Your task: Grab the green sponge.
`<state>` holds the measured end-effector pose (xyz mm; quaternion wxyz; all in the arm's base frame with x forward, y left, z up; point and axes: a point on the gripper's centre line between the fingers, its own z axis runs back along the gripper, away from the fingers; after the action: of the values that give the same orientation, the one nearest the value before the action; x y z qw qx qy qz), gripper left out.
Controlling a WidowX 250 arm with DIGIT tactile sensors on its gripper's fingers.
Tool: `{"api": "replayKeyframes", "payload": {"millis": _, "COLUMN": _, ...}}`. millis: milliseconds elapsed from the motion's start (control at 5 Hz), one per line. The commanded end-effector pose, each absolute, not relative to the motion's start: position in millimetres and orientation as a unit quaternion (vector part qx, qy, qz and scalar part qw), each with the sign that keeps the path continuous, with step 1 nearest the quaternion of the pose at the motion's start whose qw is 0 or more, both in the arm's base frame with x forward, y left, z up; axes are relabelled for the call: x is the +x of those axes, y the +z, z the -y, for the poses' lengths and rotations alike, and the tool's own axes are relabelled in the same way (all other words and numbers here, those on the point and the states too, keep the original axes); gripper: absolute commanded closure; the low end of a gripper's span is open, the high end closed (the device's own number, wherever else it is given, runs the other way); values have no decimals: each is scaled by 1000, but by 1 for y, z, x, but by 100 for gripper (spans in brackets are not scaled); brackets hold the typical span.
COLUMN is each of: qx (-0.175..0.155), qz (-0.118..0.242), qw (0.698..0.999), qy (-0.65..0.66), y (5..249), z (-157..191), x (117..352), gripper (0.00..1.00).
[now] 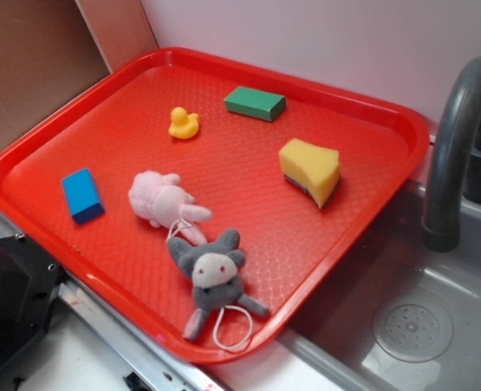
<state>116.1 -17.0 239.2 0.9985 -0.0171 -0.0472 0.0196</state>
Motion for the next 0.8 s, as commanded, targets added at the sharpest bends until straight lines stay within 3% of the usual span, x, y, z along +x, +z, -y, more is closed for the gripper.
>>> {"api": "replayKeyframes", "payload": {"millis": 0, "qx": -17, "qz": 47, "qw": 999, "qy": 20, "y": 239, "z": 17, "x": 116, "gripper": 0}}
{"api": "replayKeyframes", "payload": {"millis": 200, "qx": 24, "qz": 95, "qw": 990, "qy": -106, "y": 237, "z": 19, "x": 162, "gripper": 0}}
{"api": "replayKeyframes", "payload": {"millis": 600, "qx": 47, "qz": 91, "qw": 964, "qy": -247, "y": 223, "z": 42, "x": 221, "gripper": 0}}
